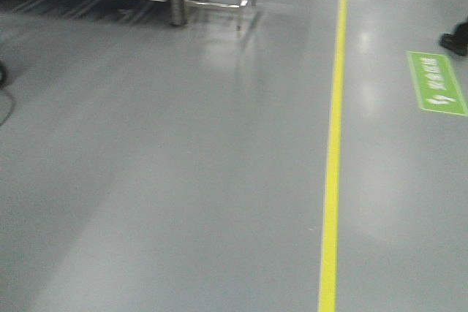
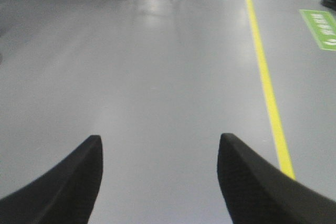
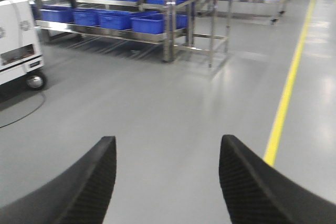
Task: Move and align brake pads A on conveyor
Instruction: 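Drive forward along the yellow floor line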
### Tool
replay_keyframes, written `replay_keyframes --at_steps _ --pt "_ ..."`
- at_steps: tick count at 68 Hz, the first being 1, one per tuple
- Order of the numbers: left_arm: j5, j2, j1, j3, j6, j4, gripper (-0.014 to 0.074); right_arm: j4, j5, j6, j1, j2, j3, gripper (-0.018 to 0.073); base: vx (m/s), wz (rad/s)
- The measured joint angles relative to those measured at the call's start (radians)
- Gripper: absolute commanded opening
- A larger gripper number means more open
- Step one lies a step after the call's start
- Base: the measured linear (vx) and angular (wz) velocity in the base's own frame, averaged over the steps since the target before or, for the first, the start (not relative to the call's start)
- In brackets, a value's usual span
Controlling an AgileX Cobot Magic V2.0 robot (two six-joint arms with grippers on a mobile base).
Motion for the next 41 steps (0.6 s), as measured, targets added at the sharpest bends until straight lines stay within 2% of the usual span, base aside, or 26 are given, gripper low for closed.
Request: replay_keyframes --at_steps 11,41 --pt "0.0 0.0 0.0 0.0 0.0 0.0 0.046 0.0 0.0 0.0 0.0 0.0 0.0 0.0411 -0.05 -0.48" --pt "0.0 0.0 0.0 0.0 0.0 0.0 0.046 0.0 0.0 0.0 0.0 0.0 0.0 0.0411 0.04 -0.28"
